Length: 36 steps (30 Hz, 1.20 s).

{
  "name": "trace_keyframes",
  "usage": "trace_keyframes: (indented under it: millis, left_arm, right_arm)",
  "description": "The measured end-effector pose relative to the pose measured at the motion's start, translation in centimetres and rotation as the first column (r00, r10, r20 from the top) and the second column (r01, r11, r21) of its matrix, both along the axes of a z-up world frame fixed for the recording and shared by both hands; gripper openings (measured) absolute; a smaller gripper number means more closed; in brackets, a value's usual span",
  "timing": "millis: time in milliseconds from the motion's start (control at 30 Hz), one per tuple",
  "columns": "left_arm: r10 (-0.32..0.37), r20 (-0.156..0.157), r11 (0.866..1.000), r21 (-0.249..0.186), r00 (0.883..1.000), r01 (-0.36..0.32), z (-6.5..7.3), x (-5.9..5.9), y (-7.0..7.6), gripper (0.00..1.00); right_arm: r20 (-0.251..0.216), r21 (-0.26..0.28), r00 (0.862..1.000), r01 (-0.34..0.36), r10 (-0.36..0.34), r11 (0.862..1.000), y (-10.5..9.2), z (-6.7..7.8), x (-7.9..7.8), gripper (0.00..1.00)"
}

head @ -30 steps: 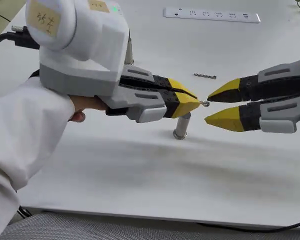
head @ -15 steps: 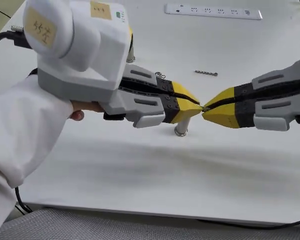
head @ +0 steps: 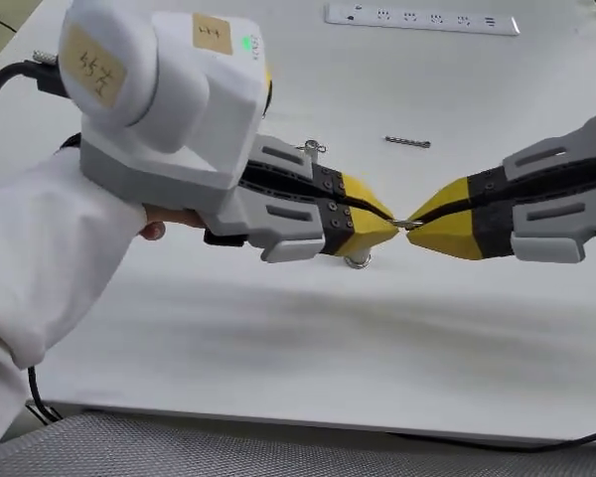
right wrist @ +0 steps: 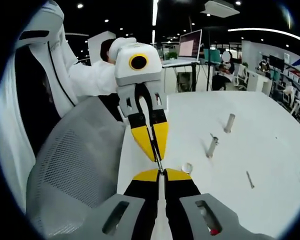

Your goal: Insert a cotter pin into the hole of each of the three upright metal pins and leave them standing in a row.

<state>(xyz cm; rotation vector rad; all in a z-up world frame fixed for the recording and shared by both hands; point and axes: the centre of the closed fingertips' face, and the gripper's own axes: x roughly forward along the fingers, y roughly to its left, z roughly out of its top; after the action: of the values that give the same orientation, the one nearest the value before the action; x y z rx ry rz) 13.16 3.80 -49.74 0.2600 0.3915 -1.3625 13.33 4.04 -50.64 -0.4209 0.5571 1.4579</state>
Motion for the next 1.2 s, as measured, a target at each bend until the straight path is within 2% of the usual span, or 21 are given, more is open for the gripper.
trace_keyframes:
  millis: [200,333,467,600,667,733,933,1000,1200]
  left_arm:
    - [-0.02,0.009,1.0,0.018,1.0,0.019,-0.3,-0.2,0.0,0.0]
    - [-0.024,-0.003,1.0,0.019,1.0,0.024,-0.3,-0.4,-0.2,0.0]
    - [-0.021,0.007,1.0,0.019,1.0,0.021,-0.3,-0.1,-0.1,0.0]
    - [-0.011,0.043,0.999,0.044,0.999,0.009,-0.6,0.6,0.2,0.04]
    - [-0.005,0.045,0.999,0.051,0.999,0.003,-0.8,0.9,0.3,0.14]
    - [0.012,0.061,0.998,0.062,0.998,-0.016,-1.0,1.4,0.5,0.2]
    - [0.051,0.075,0.994,0.096,0.996,-0.058,-1.7,2.5,0.9,0.25]
    - [0.057,0.075,0.993,0.103,0.996,-0.065,-2.1,3.0,1.0,0.25]
    - [0.072,0.071,0.99,0.113,0.995,-0.08,-2.9,4.1,0.9,0.27]
  right_arm:
    - [-0.01,-0.003,1.0,-0.018,0.018,1.0,-0.1,0.2,-0.4,0.0]
    - [-0.004,-0.015,1.0,-0.026,0.026,1.0,-0.2,0.2,-0.6,0.0]
    - [-0.005,-0.011,1.0,-0.024,0.024,1.0,-0.3,0.2,-0.6,0.0]
    - [0.001,-0.008,1.0,-0.013,0.013,1.0,-0.2,0.2,-0.4,0.0]
    - [0.003,-0.008,1.0,-0.006,0.006,1.0,-0.3,0.2,-0.2,0.0]
    - [0.007,-0.015,1.0,0.011,-0.01,1.0,-0.6,-0.1,0.3,0.0]
    - [0.012,-0.056,0.999,0.045,-0.044,0.997,-1.6,-1.3,1.0,0.0]
    - [0.011,-0.08,0.998,0.062,-0.061,0.995,-2.1,-2.1,1.4,0.0]
    - [0.003,-0.111,0.995,0.095,-0.095,0.989,-2.9,-3.4,2.3,0.0]
